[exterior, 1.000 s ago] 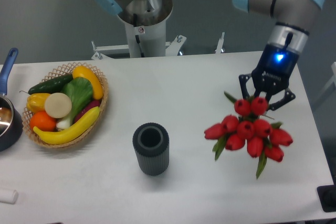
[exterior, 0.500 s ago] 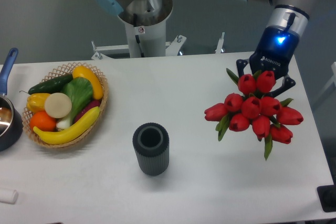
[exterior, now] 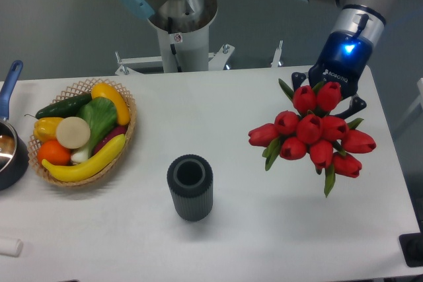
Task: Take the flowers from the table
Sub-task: 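Lift the gripped tulip bunch up off the table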
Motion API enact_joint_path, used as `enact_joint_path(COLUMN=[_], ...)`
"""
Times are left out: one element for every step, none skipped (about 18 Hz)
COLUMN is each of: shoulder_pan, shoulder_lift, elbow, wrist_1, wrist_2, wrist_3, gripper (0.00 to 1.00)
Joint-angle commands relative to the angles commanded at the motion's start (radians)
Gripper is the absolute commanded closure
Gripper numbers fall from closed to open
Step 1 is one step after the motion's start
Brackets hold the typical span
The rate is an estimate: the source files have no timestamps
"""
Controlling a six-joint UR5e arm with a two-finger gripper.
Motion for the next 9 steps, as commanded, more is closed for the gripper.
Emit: enact_joint_path(shoulder_pan=[-0.003,-0.003,-0.009,-0.012,-0.014,-0.014,-0.015,-0.017,-0.021], shoulder_lift=[0.0,0.0,0.0,0.0,0.0,0.0,0.0,0.002,0.0], elbow=[0.0,0.003,0.008,0.008,0.008,0.008,0.008,0.008,0.008], wrist_1=[0.0,0.0,0.0,0.0,0.0,0.0,0.0,0.0,0.0], wrist_2=[0.0,0.0,0.0,0.0,0.0,0.0,0.0,0.0,0.0], wrist_3=[0.0,-0.002,-0.003,-0.011,-0.014,-0.015,-0.015,-0.015,-0.014], gripper=[0.82,0.82,0.82,0.82,0.82,0.82,0.82,0.82,0.82])
